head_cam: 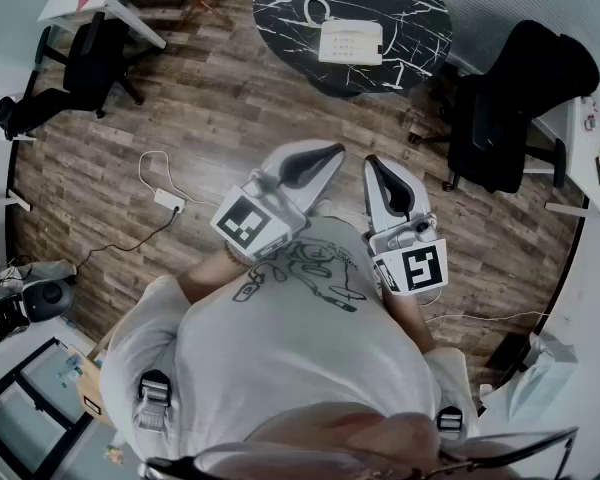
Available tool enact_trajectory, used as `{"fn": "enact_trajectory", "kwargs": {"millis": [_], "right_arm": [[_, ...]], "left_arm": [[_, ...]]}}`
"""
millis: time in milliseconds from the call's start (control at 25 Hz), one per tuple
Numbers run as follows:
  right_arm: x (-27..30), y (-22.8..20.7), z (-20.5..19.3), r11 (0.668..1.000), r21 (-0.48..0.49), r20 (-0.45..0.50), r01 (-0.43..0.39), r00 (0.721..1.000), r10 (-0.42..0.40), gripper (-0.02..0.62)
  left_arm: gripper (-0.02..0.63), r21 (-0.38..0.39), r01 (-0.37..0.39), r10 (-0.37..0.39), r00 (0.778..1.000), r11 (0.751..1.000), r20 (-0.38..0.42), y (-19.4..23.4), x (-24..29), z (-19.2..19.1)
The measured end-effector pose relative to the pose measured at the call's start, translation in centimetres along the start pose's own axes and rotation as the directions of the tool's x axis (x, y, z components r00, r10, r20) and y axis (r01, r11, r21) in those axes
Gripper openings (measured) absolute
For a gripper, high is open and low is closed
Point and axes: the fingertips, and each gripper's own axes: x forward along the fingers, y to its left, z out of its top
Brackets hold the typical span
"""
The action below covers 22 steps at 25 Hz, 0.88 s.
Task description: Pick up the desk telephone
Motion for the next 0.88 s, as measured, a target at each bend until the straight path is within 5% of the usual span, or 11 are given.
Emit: {"fn": "enact_trajectory", "kwargs": {"millis": [880], "right_arm": [[-3.0,-2.4,-2.4,0.997,0.012,-0.027,-0.074,0.997,0.075,0.006]], "left_arm": [[0.000,-0.036,-0.080,0.079,0.996,0.996,-0.036,-2.4,2.3,-3.3]]}}
